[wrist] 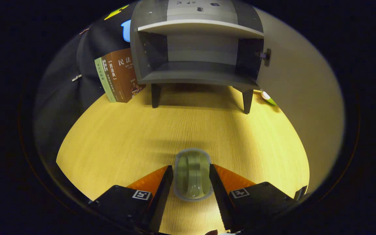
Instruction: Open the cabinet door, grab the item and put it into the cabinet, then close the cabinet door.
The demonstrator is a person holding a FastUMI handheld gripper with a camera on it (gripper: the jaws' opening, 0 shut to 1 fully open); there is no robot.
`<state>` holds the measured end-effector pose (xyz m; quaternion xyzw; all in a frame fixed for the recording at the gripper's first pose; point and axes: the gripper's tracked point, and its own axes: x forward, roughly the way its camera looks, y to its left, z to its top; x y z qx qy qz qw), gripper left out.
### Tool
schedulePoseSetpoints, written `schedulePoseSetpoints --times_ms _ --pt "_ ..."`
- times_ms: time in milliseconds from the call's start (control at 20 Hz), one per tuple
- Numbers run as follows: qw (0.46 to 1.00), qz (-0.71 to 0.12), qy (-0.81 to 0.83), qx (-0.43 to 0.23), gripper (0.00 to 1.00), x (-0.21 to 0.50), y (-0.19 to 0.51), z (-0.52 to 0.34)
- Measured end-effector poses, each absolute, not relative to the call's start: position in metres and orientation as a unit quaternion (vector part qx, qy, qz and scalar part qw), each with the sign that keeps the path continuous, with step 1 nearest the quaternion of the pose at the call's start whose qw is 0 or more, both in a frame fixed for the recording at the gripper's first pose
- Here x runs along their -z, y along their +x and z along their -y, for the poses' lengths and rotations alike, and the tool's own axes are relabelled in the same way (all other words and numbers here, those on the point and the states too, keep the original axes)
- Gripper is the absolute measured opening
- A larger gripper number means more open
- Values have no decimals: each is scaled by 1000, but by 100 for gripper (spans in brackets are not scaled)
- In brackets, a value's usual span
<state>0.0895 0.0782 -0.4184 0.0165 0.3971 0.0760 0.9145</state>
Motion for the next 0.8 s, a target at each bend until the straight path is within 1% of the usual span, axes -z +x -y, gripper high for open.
schedulePoseSetpoints --times_ms 50,100,200,250,300,350,400,600,800 --pt "911 -405 18 -76 70 425 91 -81" --pt "907 -414 15 -76 65 432 92 -82" --pt "898 -434 3 -77 65 441 86 -82" --pt "904 -422 6 -72 54 446 90 -82" --pt "901 -428 0 -68 44 445 92 -77" --pt "905 -422 4 -56 44 440 94 -71" --pt "902 -429 3 -51 21 443 94 -70" --pt "909 -413 1 -60 20 423 90 -73" --pt "916 -397 40 -51 20 372 89 -64"
